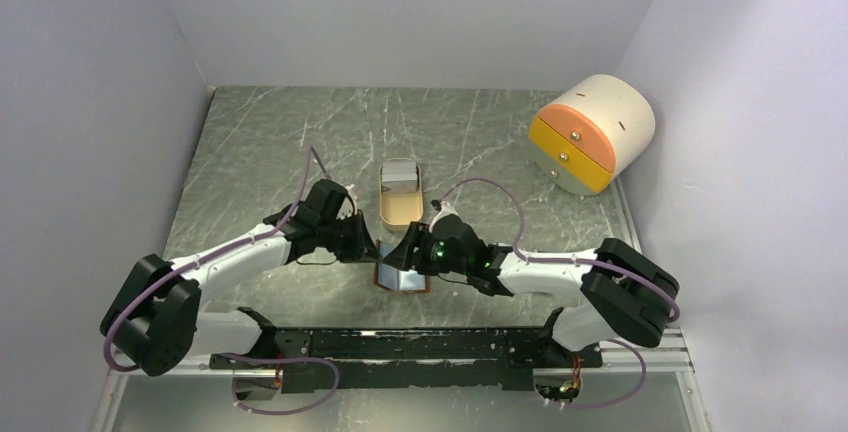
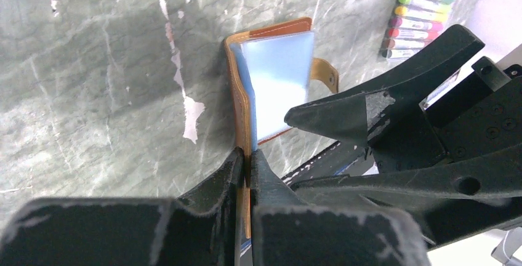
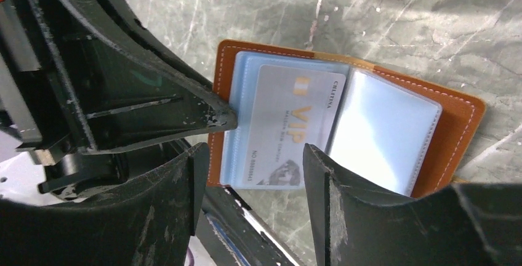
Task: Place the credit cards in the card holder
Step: Insert the credit card into the card holder, then turn over the card slot in the card holder.
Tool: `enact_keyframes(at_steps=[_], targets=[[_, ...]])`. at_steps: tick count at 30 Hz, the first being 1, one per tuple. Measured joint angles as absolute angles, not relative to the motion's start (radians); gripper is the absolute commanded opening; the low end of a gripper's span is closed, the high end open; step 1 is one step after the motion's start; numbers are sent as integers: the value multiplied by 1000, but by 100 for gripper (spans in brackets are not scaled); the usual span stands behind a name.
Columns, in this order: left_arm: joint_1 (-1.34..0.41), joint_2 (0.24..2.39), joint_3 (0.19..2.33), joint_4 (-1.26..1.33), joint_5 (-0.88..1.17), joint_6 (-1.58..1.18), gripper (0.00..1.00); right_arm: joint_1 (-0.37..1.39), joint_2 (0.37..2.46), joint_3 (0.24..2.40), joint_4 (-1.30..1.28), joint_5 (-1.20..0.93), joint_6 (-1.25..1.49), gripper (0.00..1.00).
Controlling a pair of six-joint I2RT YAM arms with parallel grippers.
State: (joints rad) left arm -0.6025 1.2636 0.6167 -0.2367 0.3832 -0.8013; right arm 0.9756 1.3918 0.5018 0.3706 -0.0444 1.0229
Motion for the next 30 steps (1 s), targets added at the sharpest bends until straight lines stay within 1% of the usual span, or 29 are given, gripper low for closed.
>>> enact_keyframes(at_steps=[8, 14, 22, 27, 30], targets=[[-607, 1267, 632, -282, 364, -805, 9, 987, 1458, 533, 340, -46, 1009, 59], [-615, 1278, 647, -299, 351, -808, 9, 995, 1511, 546, 355, -77, 1009, 60], [-627, 1279, 648, -312, 330, -809, 9, 1005, 1523, 562, 348, -83, 1005, 62], [-632, 1279, 659, -332, 317, -808, 9, 1009, 1532, 582, 319, -78, 996, 57], [-632, 1279, 665, -341, 310, -809, 9, 1010, 1530, 591, 300, -64, 989, 56]])
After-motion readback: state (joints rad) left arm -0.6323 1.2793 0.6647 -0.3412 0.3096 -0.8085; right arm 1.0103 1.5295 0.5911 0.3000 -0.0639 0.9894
